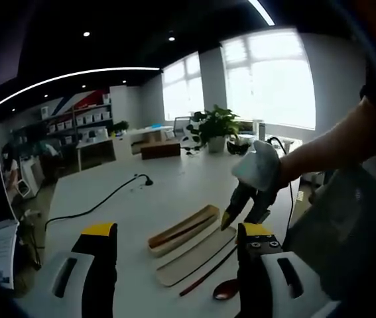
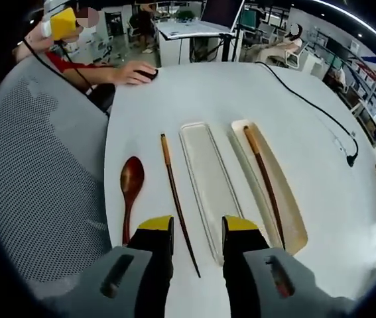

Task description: Arrange the utensils inside the cutlery case until each visible utensil rests in its matching compartment.

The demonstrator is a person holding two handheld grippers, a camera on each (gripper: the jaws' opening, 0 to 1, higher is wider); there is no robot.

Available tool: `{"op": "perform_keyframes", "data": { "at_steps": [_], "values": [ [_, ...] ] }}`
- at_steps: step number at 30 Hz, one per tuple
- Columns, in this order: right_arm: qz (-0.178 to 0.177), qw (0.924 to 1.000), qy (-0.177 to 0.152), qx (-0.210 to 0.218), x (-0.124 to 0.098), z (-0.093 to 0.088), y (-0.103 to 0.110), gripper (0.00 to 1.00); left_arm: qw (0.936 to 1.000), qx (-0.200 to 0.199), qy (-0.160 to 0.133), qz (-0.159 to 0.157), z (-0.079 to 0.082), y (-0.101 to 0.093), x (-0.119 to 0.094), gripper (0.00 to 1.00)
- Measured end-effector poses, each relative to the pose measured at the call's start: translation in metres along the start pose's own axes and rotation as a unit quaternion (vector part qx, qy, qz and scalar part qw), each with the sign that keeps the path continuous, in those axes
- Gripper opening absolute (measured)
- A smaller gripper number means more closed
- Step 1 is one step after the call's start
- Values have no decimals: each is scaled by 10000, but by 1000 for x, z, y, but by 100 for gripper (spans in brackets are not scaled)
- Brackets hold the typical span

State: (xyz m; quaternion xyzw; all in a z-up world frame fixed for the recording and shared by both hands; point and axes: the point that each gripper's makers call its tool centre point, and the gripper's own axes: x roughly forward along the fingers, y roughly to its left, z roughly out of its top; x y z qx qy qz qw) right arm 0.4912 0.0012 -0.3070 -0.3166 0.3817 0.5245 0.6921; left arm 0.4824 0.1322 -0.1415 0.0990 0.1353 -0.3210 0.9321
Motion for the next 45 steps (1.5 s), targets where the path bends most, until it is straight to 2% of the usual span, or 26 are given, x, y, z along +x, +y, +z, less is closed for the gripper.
{"op": "perform_keyframes", "data": {
  "at_steps": [5,14,22,27,30,45],
  "values": [
    [116,9999,-21,-58,4,4,6,26,10000,-21,32,-24,-1,-1,0,76],
    [396,9989,140,-230,16,5,16,26,10000,-15,23,-28,-1,0,1,76],
    [477,9982,196,-315,23,10,19,25,10000,-58,12,-6,-1,2,1,76],
    [622,9957,409,-554,31,5,24,20,10000,-47,36,-42,-1,0,1,76],
    [644,9948,510,-597,35,4,25,23,10000,-76,31,-38,-1,0,1,76],
    [706,9924,770,-645,46,0,24,19,9999,-100,37,-67,-2,-1,1,76]
  ]
}}
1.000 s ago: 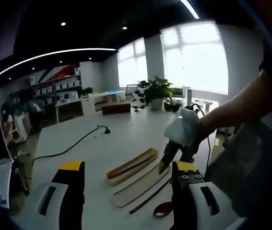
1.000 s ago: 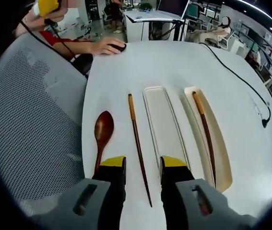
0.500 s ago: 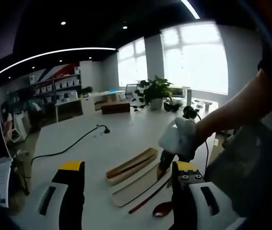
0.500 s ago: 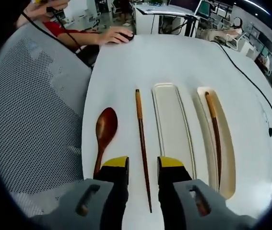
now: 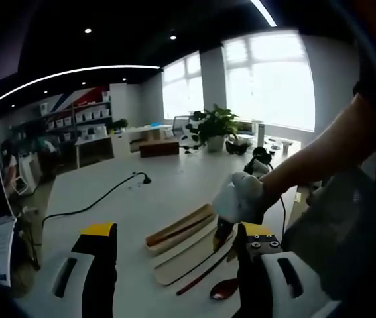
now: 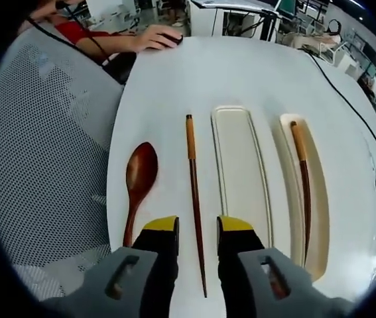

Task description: Arrange the utensils inside the cutlery case until each visible utensil rests in its matching compartment.

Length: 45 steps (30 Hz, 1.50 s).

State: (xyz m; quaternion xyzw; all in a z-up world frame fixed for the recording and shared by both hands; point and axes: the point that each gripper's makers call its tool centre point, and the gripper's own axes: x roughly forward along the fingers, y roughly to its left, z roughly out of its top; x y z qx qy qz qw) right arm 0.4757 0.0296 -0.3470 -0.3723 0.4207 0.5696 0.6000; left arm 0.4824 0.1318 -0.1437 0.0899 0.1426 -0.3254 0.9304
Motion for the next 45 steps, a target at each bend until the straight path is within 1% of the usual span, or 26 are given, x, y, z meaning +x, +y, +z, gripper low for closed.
{"op": "perform_keyframes", "data": {
  "at_steps": [5,7,9,13,18,23,24,25,26,29,33,35,37,39,42,45],
  "values": [
    [30,10000,28,-31,4,2,2,19,10000,52,19,-24,-1,-1,0,76],
    [54,10000,37,-57,7,3,2,17,10000,47,23,-31,-1,-2,0,76],
    [111,9999,-1,-120,8,6,4,17,10000,39,20,-25,-1,-2,0,76],
    [83,9998,39,-183,11,9,3,14,10000,32,22,-26,-1,-2,0,76],
    [79,9997,169,-187,14,6,-1,15,10000,59,32,-52,-1,-3,1,75],
    [65,9998,151,-124,15,7,0,13,10000,64,28,-44,-1,-2,1,74],
    [68,9997,188,-142,17,6,1,13,10000,50,7,-40,0,-2,0,74],
    [62,9996,229,-167,19,5,1,14,10000,8,-82,-20,3,-1,0,73],
    [17,9994,287,-178,19,3,0,12,10000,-6,-88,-6,3,0,0,74],
    [4,9994,296,-175,19,6,-2,13,10000,27,12,-25,-1,-1,1,74],
    [-39,9987,391,-331,21,7,-3,11,10000,50,32,-25,-1,-1,1,74],
    [-36,9986,409,-331,21,7,-3,11,10000,26,19,1,-1,0,0,74],
    [-41,9986,405,-325,20,7,-3,11,10000,29,10,8,-1,0,0,74],
    [-36,9989,334,-319,20,7,-3,11,9999,99,60,-25,-3,-2,1,74],
    [-46,9994,265,-213,20,8,-4,10,9999,108,69,-56,-3,-4,1,74],
    [-59,9992,266,-293,20,8,-3,10,9999,95,71,-38,-3,-3,1,74]
  ]
}}
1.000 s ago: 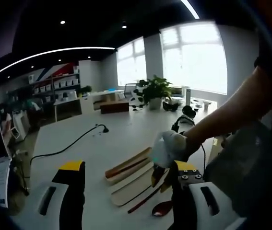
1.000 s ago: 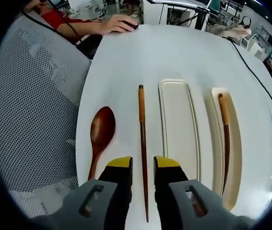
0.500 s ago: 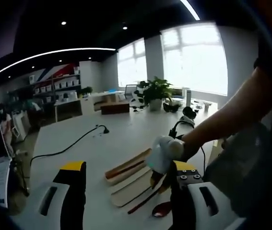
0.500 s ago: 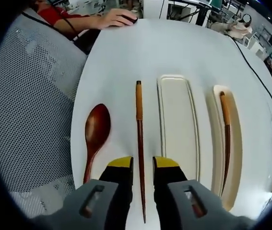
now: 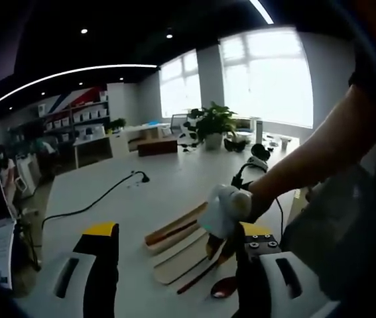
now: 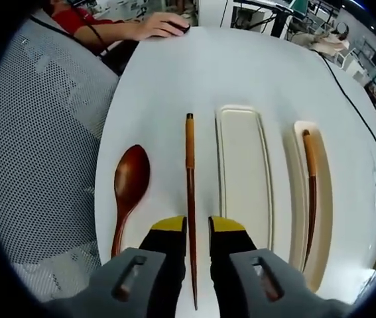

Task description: Arrange the utensils inside the cutlery case until each visible utensil rests in its matching compartment.

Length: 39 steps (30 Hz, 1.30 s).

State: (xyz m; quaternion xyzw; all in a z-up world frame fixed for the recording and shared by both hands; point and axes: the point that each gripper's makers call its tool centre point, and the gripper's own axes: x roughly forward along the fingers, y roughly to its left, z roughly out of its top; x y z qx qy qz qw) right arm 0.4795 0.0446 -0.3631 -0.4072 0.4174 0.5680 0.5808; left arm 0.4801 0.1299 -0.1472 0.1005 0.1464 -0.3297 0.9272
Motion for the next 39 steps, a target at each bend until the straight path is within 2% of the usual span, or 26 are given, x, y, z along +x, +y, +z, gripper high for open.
{"op": "perform_keyframes", "data": {
  "at_steps": [6,13,15,18,26,35,39],
  "values": [
    [-5,9998,138,-119,1,1,0,9,10000,18,6,-13,0,-1,0,74],
    [-10,9999,133,-65,1,2,0,4,10000,24,36,-16,-1,-1,1,74],
    [-53,9998,156,75,1,2,-1,1,10000,22,42,-10,-2,-1,0,74],
    [-41,9998,188,-83,1,2,-1,1,10000,37,51,-17,-2,-2,0,74],
    [-136,9998,-79,-122,0,1,0,0,10000,37,57,-3,-2,-1,0,74],
    [-173,9997,-32,-187,-1,0,3,0,10000,59,55,-7,-1,-1,1,74],
    [-158,9997,-118,-134,-4,2,5,0,10000,56,57,-12,-2,-1,1,74]
  ]
}}
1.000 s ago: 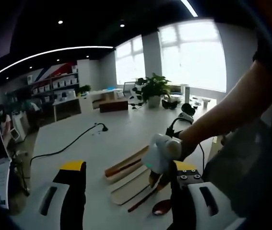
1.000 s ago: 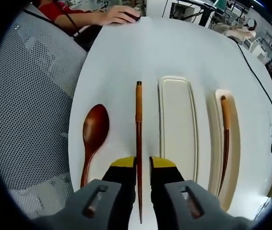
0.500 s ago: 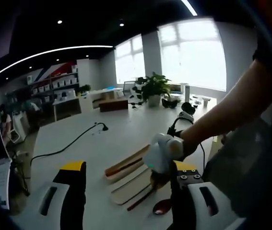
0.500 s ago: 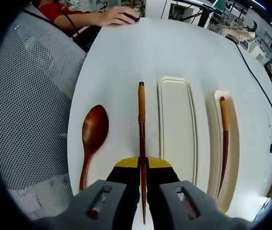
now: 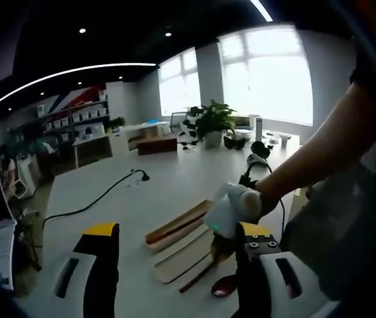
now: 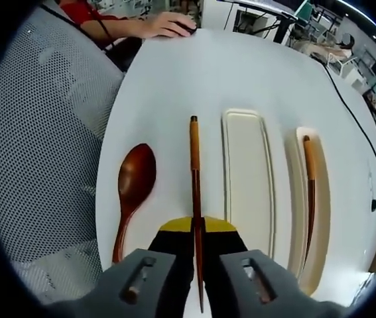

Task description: Arrange the utensils inside the cutlery case until each visible utensil rests in its matching compartment.

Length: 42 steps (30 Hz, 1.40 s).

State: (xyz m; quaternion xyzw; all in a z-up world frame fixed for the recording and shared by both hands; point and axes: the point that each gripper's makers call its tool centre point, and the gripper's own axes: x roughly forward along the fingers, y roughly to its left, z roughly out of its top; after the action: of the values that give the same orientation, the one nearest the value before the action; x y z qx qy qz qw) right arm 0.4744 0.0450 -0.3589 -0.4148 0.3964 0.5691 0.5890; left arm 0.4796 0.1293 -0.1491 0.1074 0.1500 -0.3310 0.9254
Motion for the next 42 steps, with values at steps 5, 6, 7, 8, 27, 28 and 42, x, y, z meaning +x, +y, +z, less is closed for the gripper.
{"op": "perform_keyframes", "data": {
  "at_steps": [5,6,7,8,27,28,42],
  "values": [
    [-41,10000,-64,10,-5,0,-2,0,10000,22,6,-24,0,-1,0,74],
    [-42,10000,-67,10,-7,0,-3,0,10000,20,-6,-26,0,-1,0,74],
    [-31,10000,-65,17,-7,0,-3,0,10000,17,-11,-23,0,-1,0,74],
    [-35,10000,-59,19,-8,-1,-3,0,10000,12,-12,-19,0,-1,0,74],
    [-215,9996,-46,149,-28,-3,-21,0,10000,11,42,-36,-1,-1,1,74],
    [-201,9996,-49,206,-29,-2,-22,0,10000,7,46,-33,-2,-1,1,74],
    [-429,9985,-223,245,-50,2,-39,0,10000,-3,44,-52,-2,-2,1,74]
  ]
}}
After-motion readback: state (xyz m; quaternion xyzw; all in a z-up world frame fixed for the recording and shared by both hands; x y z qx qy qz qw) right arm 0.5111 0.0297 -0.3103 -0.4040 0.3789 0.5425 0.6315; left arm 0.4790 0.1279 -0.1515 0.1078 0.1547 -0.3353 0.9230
